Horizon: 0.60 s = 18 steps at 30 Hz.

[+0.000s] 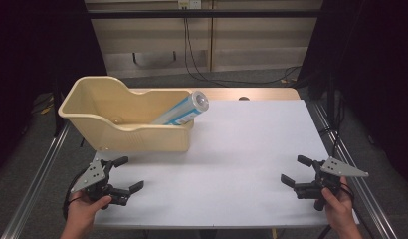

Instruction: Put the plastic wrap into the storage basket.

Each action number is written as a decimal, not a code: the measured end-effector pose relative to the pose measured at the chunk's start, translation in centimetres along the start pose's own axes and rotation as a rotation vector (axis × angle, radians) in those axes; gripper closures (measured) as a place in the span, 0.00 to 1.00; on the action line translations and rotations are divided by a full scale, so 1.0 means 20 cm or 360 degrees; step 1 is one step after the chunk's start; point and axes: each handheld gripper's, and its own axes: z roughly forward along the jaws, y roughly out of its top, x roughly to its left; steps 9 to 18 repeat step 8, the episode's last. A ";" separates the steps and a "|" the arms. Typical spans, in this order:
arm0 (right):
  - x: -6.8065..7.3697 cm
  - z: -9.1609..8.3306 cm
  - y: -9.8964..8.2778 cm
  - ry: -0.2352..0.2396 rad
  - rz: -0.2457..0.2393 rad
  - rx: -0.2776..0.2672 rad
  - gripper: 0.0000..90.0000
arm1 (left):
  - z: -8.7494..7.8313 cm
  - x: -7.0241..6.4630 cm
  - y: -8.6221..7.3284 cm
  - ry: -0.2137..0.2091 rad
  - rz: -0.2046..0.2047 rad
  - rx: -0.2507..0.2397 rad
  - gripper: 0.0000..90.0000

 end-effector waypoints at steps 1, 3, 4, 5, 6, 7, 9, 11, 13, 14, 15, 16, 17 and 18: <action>0.00 0.00 0.00 0.0003 -0.0004 0.0002 0.01 | 0.00 0.00 0.00 -0.0002 0.0001 0.0004 0.03; 0.00 0.00 -0.01 0.0007 0.0007 0.0003 0.01 | 0.00 0.00 0.00 0.0000 -0.0009 -0.0009 0.03; 0.00 0.00 -0.02 0.0007 0.0004 0.0006 0.01 | 0.00 0.00 0.00 0.0005 -0.0001 -0.0010 0.03; 0.00 0.00 -0.02 0.0004 -0.0003 0.0014 0.01 | 0.00 0.00 0.00 0.0008 0.0008 -0.0007 0.03; 0.00 0.00 -0.02 0.0007 -0.0003 0.0013 0.01 | 0.00 0.00 0.00 0.0007 0.0005 -0.0009 0.03; 0.01 0.00 -0.02 0.0015 -0.0005 0.0011 0.01 | 0.00 0.00 0.00 0.0007 0.0004 -0.0009 0.03; 0.01 0.00 -0.02 0.0021 -0.0008 0.0007 0.01 | 0.00 0.00 0.00 0.0010 0.0014 -0.0008 0.03; 0.01 0.00 -0.02 0.0021 -0.0008 0.0007 0.01 | 0.00 0.00 0.00 0.0010 0.0014 -0.0008 0.03; 0.01 0.00 -0.02 0.0021 -0.0008 0.0007 0.01 | 0.00 0.00 0.00 0.0010 0.0014 -0.0008 0.03; 0.01 0.00 -0.02 0.0021 -0.0008 0.0007 0.01 | 0.00 0.00 0.00 0.0010 0.0014 -0.0008 0.03; 0.01 0.00 -0.02 0.0021 -0.0008 0.0007 0.01 | 0.00 0.00 0.00 0.0010 0.0014 -0.0008 0.03; 0.01 0.00 -0.02 0.0021 -0.0008 0.0007 0.01 | 0.00 0.00 0.00 0.0010 0.0014 -0.0008 0.03; 0.01 0.00 -0.02 0.0021 -0.0008 0.0007 0.01 | 0.00 0.00 0.00 0.0010 0.0014 -0.0008 0.03; 0.01 0.00 -0.02 0.0021 -0.0008 0.0007 0.01 | 0.00 0.00 0.00 0.0010 0.0014 -0.0008 0.03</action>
